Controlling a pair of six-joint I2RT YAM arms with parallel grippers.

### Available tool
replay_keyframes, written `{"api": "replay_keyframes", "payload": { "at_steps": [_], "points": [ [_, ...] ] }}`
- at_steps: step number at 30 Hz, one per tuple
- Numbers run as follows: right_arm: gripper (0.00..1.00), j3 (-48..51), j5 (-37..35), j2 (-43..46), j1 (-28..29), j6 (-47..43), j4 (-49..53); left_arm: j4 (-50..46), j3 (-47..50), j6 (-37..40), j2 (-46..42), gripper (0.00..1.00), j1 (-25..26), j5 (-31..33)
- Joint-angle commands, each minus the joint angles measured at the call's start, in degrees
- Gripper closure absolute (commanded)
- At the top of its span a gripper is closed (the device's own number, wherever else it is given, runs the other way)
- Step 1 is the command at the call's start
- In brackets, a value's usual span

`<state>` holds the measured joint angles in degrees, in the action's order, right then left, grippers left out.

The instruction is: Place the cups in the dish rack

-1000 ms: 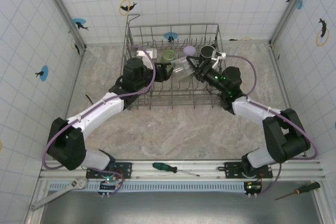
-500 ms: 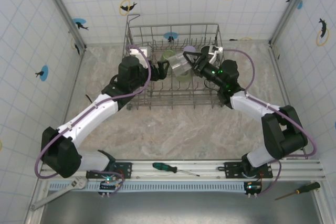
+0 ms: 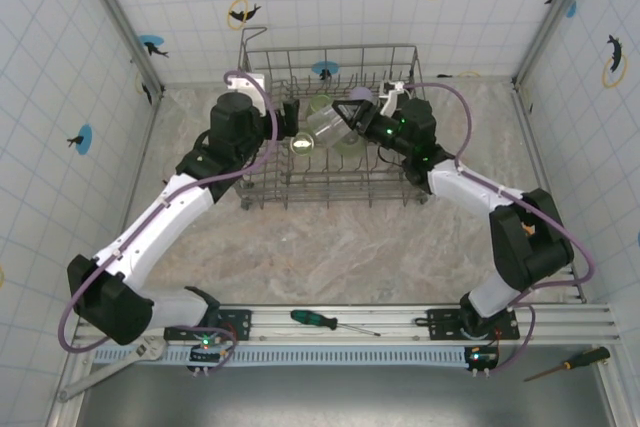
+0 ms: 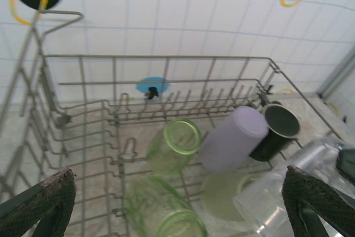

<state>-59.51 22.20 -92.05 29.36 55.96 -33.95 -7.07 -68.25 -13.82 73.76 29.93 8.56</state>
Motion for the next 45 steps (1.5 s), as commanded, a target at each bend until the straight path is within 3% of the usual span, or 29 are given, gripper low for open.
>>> {"api": "replay_keyframes", "payload": {
  "at_steps": [1, 9, 23, 45],
  "points": [
    [0.62, -5.59, -3.7, -1.14, 1.79, -5.97, 3.55, -0.65, 1.18, 1.26, -0.8, 0.03, -3.37, 1.29],
    [0.62, -13.16, -6.14, -4.97, 5.79, -13.43, 12.11, 1.96, 5.67, -0.59, -4.26, 0.03, -12.16, -1.78],
    [0.6, -25.65, -8.04, -14.57, 11.88, -33.24, 21.47, 1.6, 9.67, 0.47, -8.14, 0.03, -15.04, 5.02],
    [0.61, -36.45, -5.37, -24.13, 16.13, -49.83, 26.48, 1.64, 10.41, -1.12, -7.65, 0.03, -17.02, 4.37]
  ]
}}
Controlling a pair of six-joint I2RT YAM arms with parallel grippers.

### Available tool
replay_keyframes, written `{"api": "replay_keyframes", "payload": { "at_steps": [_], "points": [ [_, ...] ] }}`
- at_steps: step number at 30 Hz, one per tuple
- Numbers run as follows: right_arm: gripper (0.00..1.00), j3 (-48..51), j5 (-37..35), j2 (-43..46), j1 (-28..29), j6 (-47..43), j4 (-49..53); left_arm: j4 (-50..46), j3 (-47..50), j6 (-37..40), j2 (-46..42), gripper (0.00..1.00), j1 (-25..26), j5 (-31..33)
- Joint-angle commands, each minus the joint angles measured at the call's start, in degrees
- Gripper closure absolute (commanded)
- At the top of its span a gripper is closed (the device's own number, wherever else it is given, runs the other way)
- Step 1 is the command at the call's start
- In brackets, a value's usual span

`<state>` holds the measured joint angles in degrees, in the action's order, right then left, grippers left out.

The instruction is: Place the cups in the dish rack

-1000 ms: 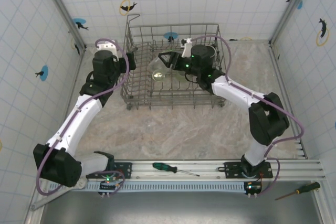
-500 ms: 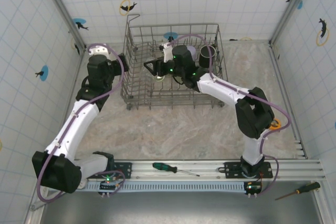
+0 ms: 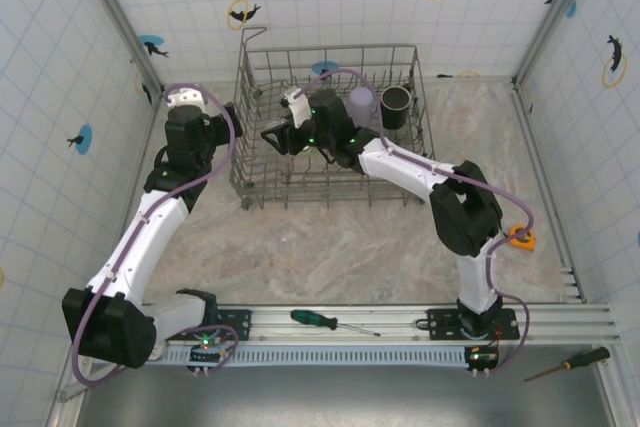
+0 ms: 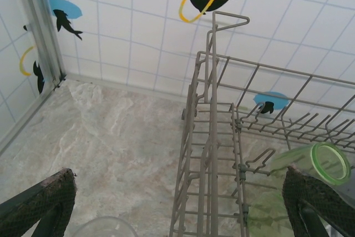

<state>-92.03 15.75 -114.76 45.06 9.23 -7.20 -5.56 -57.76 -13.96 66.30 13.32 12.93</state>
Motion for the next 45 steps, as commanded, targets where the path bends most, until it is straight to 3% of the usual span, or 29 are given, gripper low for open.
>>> {"api": "replay_keyframes", "payload": {
  "at_steps": [1, 16, 22, 45],
  "points": [
    [0.61, -4.48, 1.51, -2.03, 0.45, -3.57, -0.1, 0.07, -0.15, -0.98, 0.01, 0.03, -0.4, -0.02],
    [0.61, -14.86, 4.99, -10.03, 2.09, -9.07, 5.92, -1.57, -1.39, -0.99, 2.05, 0.03, -1.05, 0.73],
    [0.61, -14.93, 3.58, -11.2, 4.09, -14.14, 7.25, -2.04, -1.84, -1.01, 2.51, 0.03, -1.15, -0.22],
    [0.67, -7.97, 9.21, -11.63, 6.08, -12.01, 3.26, -2.37, -2.19, -0.99, 3.57, 0.03, -2.15, -1.67]
  ]
}}
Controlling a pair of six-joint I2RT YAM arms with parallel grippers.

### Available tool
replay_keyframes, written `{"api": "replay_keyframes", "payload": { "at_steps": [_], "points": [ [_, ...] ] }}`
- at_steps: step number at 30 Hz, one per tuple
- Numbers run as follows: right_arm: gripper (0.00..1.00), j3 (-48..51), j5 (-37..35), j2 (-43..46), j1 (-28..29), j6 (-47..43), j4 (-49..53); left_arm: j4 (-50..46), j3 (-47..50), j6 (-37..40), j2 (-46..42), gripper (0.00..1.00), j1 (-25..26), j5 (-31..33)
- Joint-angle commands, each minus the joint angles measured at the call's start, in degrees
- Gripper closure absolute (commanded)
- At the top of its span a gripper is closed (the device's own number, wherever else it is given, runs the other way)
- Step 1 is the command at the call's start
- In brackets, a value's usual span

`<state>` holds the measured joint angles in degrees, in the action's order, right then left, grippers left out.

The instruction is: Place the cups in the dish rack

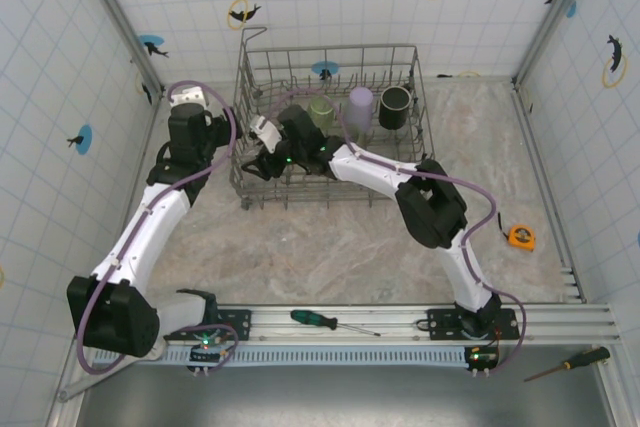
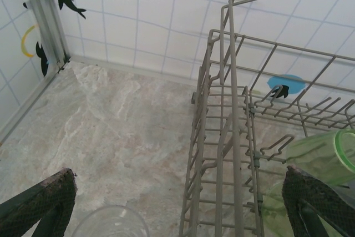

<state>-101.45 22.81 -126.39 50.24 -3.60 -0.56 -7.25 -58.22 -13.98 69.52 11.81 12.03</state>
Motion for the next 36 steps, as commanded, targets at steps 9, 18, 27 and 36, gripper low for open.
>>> {"api": "replay_keyframes", "payload": {
  "at_steps": [9, 18, 27, 36],
  "points": [
    [0.67, 5.12, 0.73, 0.79, 1.5, -0.63, -5.13, -0.67, -1.73, -2.9, 0.27, 0.03, -0.67, -1.25],
    [0.57, 3.99, -9.97, -0.99, 4.77, -9.3, 2.18, -0.64, -1.73, -2.9, 0.22, 0.03, -0.66, -1.68],
    [0.28, 3.1, -11.63, -1.04, 5.1, -7.65, 2.26, -0.47, -1.55, -2.99, 0.36, 0.03, -0.71, -1.93],
    [0.0, 2.7, -12.1, -0.05, 5.08, -5.68, 1.15, -0.12, -1.29, -3.25, 0.58, 0.03, -0.68, -2.5]
  ]
}}
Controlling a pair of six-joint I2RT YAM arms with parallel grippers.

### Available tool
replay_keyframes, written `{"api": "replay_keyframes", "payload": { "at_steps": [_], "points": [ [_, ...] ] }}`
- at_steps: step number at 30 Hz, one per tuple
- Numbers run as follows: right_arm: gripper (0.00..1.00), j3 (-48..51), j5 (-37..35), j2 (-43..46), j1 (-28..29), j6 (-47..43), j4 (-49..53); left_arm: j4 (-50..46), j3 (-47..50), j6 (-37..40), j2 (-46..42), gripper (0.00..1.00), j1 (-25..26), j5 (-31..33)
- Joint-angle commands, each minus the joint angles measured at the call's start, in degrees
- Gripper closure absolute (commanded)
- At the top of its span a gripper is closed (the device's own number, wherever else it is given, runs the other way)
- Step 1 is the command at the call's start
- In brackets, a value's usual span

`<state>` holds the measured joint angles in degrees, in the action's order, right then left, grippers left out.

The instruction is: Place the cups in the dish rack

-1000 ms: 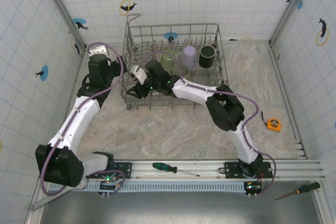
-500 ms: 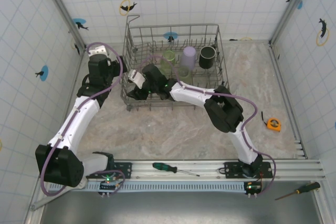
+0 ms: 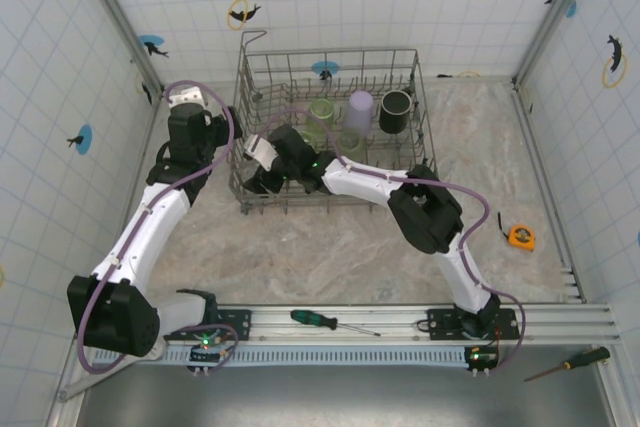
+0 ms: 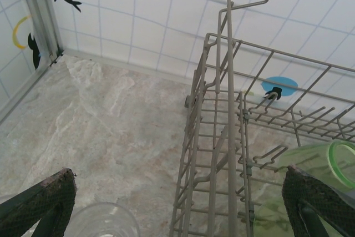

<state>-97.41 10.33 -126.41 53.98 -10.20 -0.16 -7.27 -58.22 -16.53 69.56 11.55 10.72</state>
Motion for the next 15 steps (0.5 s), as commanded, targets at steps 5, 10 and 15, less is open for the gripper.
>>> {"api": "replay_keyframes", "payload": {
  "at_steps": [5, 10, 15],
  "points": [
    [0.0, 0.47, 1.34, 2.01, 1.31, 2.3, -1.48, -0.02, -1.29, -0.78, 0.72, 0.03, -0.51, -1.32],
    [0.0, 1.84, 3.66, 4.43, 0.88, 4.4, -3.79, -0.07, -1.33, -0.83, 0.81, 0.03, -0.5, -1.52],
    [0.0, 3.43, 4.79, 6.75, 0.6, 5.62, -7.69, 0.01, -1.33, -0.87, 0.92, 0.03, -0.58, -1.59]
  ]
}}
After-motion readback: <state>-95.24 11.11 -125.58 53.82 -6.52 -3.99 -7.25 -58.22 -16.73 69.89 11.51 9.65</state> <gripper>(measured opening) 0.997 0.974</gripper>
